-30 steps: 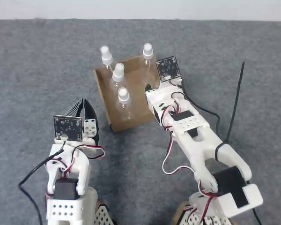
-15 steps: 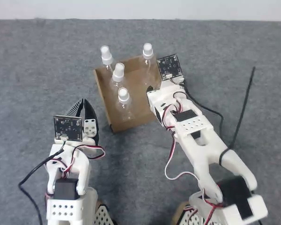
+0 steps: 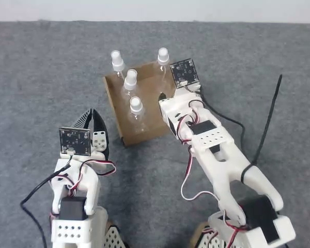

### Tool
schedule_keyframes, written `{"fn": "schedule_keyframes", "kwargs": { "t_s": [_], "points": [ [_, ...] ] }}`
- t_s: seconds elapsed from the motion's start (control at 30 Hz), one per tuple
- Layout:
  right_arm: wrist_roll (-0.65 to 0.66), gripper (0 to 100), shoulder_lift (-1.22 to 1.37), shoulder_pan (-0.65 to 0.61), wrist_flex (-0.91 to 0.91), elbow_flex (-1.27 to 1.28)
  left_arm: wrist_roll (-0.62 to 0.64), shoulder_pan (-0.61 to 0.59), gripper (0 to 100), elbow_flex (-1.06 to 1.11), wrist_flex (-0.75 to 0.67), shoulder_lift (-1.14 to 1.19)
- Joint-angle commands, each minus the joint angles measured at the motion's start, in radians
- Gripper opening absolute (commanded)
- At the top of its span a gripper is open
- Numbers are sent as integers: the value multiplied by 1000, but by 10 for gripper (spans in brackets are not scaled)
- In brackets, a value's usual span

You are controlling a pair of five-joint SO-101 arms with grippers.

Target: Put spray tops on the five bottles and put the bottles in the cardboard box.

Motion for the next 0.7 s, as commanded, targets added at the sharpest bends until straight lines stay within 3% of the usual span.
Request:
{"fn": "schedule_keyframes", "kwargs": {
  "t_s": [0.0, 0.2, 0.67],
  "points": [
    [-17, 345, -76, -13, 62, -100, -9, 5, 13, -5, -31, -17],
    [-63, 346, -76, -12, 209, -203, -9, 5, 13, -5, -31, -17],
    [-63, 346, -76, -15, 222, -207, -9, 5, 13, -5, -31, -17]
  ]
}}
